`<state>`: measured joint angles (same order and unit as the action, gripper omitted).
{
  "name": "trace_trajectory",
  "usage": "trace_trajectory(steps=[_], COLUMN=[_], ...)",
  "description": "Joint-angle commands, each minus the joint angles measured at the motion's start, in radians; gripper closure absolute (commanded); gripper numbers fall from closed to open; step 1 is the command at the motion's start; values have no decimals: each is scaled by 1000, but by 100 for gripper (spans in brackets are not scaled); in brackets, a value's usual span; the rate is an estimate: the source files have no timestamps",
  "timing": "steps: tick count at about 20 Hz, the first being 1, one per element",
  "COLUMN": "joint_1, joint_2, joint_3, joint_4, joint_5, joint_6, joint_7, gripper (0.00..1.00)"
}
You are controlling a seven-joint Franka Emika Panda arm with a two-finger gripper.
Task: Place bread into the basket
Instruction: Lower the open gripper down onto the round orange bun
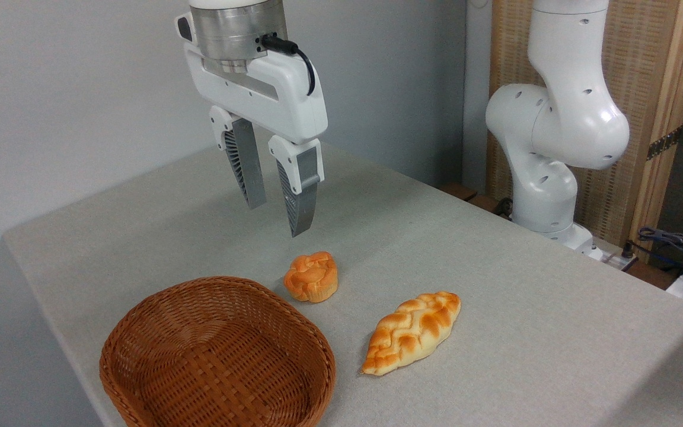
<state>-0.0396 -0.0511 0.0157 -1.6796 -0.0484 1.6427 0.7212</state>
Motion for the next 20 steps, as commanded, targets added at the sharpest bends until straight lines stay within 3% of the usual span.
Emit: trace_trajectory(steps=[1, 9, 13, 15, 20], joint_1=[-9, -11, -29, -37, -127], joint_2=[10, -6, -100, -150, -245], joint_3=[20, 18, 18, 18, 20], joint_4=[24, -9, -181, -267, -513], joint_5=[-19, -21, -70, -70, -68], joint_6=[-34, -32, 66, 126, 317], joint_7=[10, 3, 7, 10, 10], gripper=[0, 0, 0, 0, 0])
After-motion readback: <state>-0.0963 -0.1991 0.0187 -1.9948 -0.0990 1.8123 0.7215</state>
